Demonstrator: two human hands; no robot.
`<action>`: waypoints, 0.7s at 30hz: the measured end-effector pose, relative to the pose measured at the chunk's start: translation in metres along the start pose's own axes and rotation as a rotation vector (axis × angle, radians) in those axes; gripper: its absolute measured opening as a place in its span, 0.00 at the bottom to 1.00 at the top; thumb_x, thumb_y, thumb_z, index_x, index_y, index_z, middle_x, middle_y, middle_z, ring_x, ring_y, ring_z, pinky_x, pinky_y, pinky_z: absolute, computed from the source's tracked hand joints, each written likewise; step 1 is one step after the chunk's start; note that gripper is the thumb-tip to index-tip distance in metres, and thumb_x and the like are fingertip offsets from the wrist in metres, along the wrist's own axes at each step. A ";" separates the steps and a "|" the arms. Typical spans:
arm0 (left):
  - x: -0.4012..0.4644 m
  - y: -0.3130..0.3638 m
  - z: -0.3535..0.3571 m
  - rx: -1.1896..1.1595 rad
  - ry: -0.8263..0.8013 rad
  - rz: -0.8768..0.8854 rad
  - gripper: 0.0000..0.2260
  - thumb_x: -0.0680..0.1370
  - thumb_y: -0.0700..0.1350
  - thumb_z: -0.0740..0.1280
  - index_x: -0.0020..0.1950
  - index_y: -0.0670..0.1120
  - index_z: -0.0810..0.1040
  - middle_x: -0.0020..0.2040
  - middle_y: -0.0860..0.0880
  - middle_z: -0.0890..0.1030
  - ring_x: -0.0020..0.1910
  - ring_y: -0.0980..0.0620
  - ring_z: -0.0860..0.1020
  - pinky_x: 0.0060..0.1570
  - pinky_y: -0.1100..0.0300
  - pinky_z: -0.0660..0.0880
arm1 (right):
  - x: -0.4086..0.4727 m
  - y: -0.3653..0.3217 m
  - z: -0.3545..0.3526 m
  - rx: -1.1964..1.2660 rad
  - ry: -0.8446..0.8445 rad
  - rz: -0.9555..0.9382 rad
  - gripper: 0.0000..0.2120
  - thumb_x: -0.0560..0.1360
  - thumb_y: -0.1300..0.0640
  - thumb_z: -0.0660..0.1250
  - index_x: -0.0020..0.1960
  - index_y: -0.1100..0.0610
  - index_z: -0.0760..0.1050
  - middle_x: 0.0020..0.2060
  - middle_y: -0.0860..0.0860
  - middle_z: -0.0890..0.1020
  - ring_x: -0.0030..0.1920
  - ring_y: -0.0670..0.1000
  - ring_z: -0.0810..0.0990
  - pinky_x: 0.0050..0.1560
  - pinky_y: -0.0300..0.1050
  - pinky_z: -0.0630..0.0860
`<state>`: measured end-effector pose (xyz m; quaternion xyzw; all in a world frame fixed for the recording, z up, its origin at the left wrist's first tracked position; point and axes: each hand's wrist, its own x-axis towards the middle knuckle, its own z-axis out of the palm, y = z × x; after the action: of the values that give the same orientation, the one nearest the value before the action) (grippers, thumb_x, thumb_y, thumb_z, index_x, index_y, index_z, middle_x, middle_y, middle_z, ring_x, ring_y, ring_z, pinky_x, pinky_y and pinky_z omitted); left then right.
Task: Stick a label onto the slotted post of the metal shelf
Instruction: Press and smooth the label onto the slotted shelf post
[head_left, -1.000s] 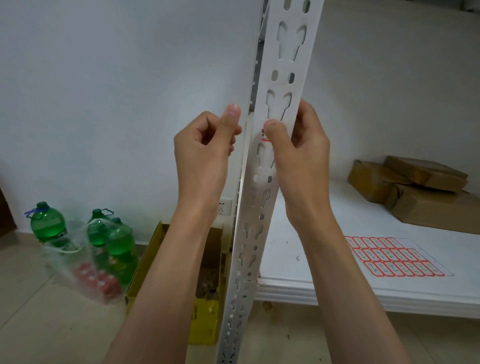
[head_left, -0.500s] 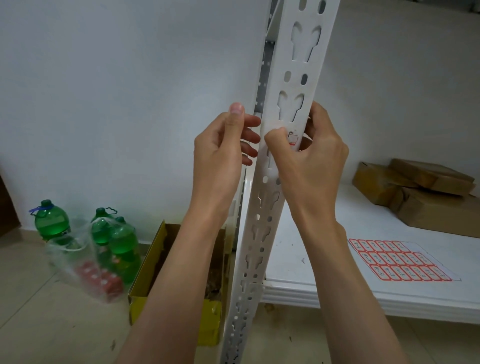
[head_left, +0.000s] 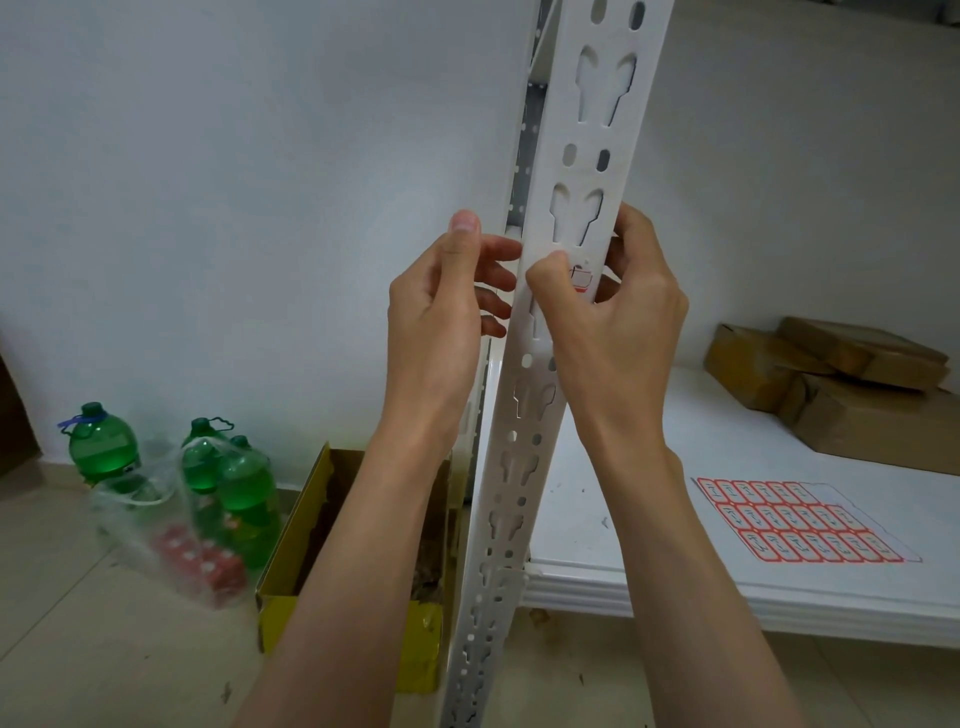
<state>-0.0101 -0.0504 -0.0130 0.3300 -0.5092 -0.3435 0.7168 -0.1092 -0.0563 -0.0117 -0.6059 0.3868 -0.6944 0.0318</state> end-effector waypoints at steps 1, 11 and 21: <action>0.000 0.000 0.000 -0.006 0.000 0.000 0.19 0.85 0.54 0.55 0.48 0.49 0.82 0.41 0.52 0.82 0.39 0.57 0.81 0.42 0.64 0.79 | 0.000 0.000 0.000 0.001 -0.003 0.006 0.19 0.78 0.59 0.69 0.67 0.59 0.73 0.51 0.37 0.74 0.45 0.21 0.73 0.39 0.20 0.70; -0.001 0.000 0.002 -0.008 0.007 0.002 0.19 0.85 0.54 0.54 0.49 0.48 0.82 0.40 0.53 0.82 0.39 0.56 0.80 0.41 0.64 0.77 | 0.001 0.000 -0.001 0.005 -0.015 0.053 0.18 0.79 0.57 0.68 0.68 0.57 0.72 0.53 0.41 0.76 0.45 0.24 0.74 0.39 0.22 0.72; -0.002 -0.001 0.002 -0.004 0.002 0.004 0.19 0.85 0.54 0.54 0.49 0.48 0.82 0.40 0.54 0.81 0.39 0.57 0.80 0.41 0.64 0.77 | 0.001 -0.004 0.000 0.037 -0.009 0.070 0.15 0.78 0.58 0.68 0.63 0.55 0.73 0.44 0.33 0.73 0.44 0.25 0.75 0.38 0.22 0.72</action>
<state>-0.0121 -0.0499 -0.0143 0.3278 -0.5084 -0.3427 0.7188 -0.1075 -0.0543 -0.0088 -0.5943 0.3947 -0.6973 0.0688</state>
